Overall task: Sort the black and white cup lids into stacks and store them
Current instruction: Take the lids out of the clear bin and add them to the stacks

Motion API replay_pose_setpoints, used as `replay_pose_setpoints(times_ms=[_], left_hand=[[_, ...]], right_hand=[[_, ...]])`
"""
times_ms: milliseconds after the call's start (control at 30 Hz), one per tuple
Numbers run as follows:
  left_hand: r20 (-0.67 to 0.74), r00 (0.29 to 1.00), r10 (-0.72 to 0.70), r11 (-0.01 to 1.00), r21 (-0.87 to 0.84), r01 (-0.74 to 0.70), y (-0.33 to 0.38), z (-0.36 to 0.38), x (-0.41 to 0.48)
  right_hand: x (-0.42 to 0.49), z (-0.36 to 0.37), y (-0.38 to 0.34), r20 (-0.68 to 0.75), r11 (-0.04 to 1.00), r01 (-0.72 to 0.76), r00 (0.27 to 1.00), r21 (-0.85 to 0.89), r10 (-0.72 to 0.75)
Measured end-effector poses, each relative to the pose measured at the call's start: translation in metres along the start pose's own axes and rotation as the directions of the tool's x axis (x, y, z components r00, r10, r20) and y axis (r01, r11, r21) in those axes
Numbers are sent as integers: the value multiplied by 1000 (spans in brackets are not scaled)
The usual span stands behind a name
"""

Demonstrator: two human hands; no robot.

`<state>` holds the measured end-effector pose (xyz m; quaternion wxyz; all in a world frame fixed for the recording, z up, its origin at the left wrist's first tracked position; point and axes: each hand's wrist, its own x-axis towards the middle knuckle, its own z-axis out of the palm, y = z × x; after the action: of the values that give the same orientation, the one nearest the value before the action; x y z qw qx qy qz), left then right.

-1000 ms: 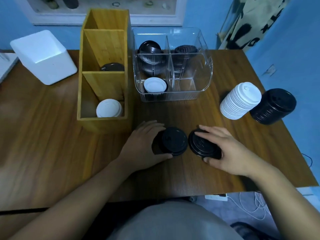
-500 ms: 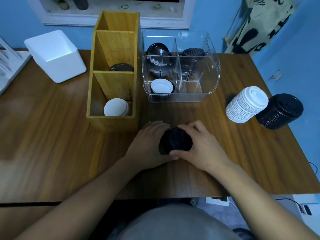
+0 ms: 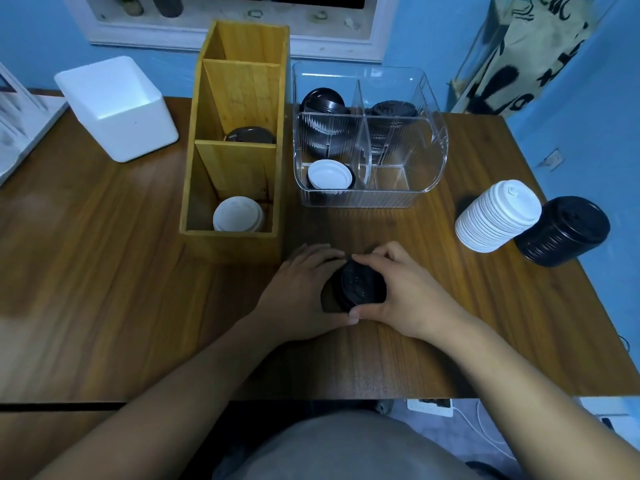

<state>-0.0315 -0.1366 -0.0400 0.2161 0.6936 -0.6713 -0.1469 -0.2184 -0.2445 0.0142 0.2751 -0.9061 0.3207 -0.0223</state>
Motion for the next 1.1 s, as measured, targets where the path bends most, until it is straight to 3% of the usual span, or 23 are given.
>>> replay_pose_setpoints(times_ms=[267, 433, 700, 767, 933, 1100], left_hand=[[-12, 999, 52, 998, 46, -51, -1, 1, -1], [-1, 1000, 26, 999, 45, -26, 1, -2, 0], [-4, 1000, 14, 1000, 17, -14, 0, -2, 0], [-10, 1000, 15, 1000, 13, -15, 0, -2, 0], [-17, 1000, 24, 999, 23, -24, 1, -1, 0], [-21, 999, 26, 999, 30, -25, 0, 0, -1]], right_hand=[[-5, 3, 14, 40, 993, 115, 992, 19, -115], [-7, 5, 21, -59, 972, 102, 994, 210, -91], [-8, -16, 28, -156, 936, 91, 987, 340, -40], [-9, -24, 33, -176, 941, 90, 984, 327, -33], [-8, -17, 31, -9, 965, 139, 990, 223, -141], [-4, -5, 26, 30, 970, 205, 977, 133, -211]])
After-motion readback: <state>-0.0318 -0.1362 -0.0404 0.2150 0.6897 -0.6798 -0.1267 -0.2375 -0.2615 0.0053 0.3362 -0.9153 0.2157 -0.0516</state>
